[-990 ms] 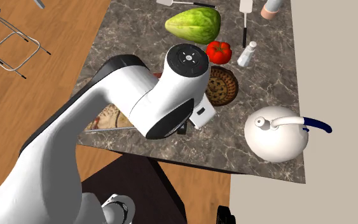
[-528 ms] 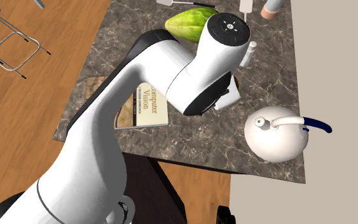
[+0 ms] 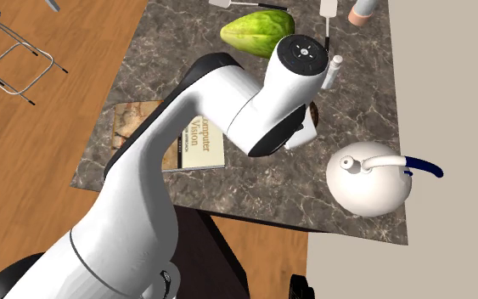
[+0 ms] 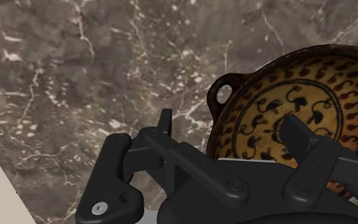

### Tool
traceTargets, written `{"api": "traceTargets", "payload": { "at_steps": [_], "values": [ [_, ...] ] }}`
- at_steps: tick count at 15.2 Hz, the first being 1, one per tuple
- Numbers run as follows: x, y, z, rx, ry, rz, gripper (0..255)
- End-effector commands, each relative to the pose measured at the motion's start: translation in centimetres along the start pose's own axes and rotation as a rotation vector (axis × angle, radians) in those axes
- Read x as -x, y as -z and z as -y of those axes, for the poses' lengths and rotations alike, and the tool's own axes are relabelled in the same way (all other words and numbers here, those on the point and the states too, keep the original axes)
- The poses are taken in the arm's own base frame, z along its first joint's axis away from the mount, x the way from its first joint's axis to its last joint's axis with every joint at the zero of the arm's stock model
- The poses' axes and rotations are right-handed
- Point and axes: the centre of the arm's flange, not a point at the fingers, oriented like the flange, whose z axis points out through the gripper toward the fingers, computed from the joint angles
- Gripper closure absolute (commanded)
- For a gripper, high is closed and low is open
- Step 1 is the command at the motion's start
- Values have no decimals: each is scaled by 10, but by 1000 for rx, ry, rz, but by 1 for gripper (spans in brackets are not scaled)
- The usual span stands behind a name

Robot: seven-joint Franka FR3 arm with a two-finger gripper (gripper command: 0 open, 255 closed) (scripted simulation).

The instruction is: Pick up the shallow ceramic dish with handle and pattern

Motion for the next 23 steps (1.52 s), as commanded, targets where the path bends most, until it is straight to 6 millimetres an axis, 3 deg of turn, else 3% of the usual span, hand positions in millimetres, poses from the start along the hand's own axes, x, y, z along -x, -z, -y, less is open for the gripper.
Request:
{"api": "traceTargets", "payload": {
  "at_steps": [1, 2, 3, 12, 23],
  "values": [
    [0, -4, -1, 0, 0, 0, 0],
    [0, -4, -1, 0, 0, 0, 0],
    [0, -4, -1, 0, 0, 0, 255],
    [0, -4, -1, 0, 0, 0, 255],
    [1, 54, 6, 0, 0, 0, 255]
  ]
}}
